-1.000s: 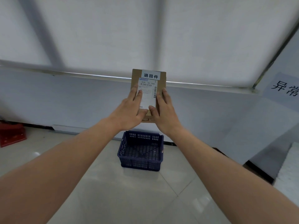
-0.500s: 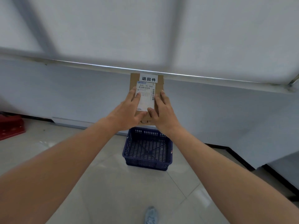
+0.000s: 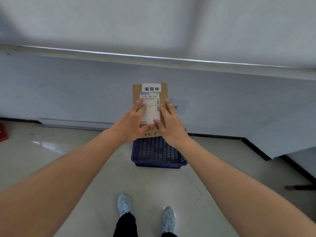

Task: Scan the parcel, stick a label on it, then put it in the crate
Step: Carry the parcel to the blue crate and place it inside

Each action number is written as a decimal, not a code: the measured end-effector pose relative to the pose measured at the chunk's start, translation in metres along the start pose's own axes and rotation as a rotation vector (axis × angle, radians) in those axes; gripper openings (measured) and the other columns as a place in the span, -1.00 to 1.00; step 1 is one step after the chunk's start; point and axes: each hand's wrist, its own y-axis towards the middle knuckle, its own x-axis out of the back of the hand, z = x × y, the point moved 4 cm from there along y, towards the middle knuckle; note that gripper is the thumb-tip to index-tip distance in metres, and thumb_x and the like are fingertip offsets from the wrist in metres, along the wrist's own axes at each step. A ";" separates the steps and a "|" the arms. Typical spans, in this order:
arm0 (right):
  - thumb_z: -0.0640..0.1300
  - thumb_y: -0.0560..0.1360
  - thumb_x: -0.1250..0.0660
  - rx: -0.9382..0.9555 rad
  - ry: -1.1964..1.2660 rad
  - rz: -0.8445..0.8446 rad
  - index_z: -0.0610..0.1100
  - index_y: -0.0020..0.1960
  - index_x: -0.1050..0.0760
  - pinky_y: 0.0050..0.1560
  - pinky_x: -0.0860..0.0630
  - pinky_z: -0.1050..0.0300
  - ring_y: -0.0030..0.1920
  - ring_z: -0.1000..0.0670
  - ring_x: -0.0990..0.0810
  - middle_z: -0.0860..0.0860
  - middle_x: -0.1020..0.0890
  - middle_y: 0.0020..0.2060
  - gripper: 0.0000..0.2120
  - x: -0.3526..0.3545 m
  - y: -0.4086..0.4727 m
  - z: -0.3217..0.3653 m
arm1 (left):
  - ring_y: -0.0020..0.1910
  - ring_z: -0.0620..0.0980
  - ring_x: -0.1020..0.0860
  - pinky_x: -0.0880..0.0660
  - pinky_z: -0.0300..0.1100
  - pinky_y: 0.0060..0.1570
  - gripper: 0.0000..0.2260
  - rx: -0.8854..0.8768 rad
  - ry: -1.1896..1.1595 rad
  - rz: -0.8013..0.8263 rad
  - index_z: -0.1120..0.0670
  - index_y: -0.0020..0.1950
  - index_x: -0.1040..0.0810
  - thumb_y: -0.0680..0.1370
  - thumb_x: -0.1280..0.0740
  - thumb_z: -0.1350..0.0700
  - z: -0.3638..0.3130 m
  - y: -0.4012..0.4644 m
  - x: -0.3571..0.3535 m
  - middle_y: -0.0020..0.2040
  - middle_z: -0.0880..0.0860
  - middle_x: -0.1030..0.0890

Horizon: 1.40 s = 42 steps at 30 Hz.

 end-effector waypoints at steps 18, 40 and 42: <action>-0.22 0.66 -0.31 -0.114 0.146 0.005 -0.21 0.60 -0.25 0.46 -0.14 0.36 0.62 -0.01 -0.07 -0.09 -0.08 0.65 -0.46 -0.195 0.075 -0.140 | 0.63 0.05 -0.07 -0.31 0.02 0.49 -0.18 0.011 -0.145 0.236 0.18 0.67 -0.01 0.59 -0.34 -0.17 0.161 0.084 -0.169 0.68 0.02 0.15; -0.13 0.63 -0.36 -0.158 0.110 0.141 -0.11 0.62 -0.26 0.55 -0.07 0.18 0.63 0.03 -0.05 0.04 -0.08 0.65 -0.40 -0.465 0.123 -0.423 | 0.62 0.05 -0.07 -0.11 -0.24 0.48 -0.22 -0.044 -0.165 0.281 0.14 0.66 -0.12 0.57 -0.44 -0.04 0.341 0.171 -0.519 0.68 0.00 0.07; -0.11 0.62 -0.38 -0.164 0.080 0.189 -0.11 0.64 -0.19 0.50 0.06 0.26 0.64 0.03 0.03 0.03 -0.02 0.67 -0.34 -0.481 0.131 -0.442 | 0.63 0.06 -0.05 -0.11 -0.15 0.54 -0.18 -0.036 -0.147 0.299 0.14 0.66 -0.09 0.56 -0.45 -0.04 0.352 0.180 -0.538 0.68 0.00 0.09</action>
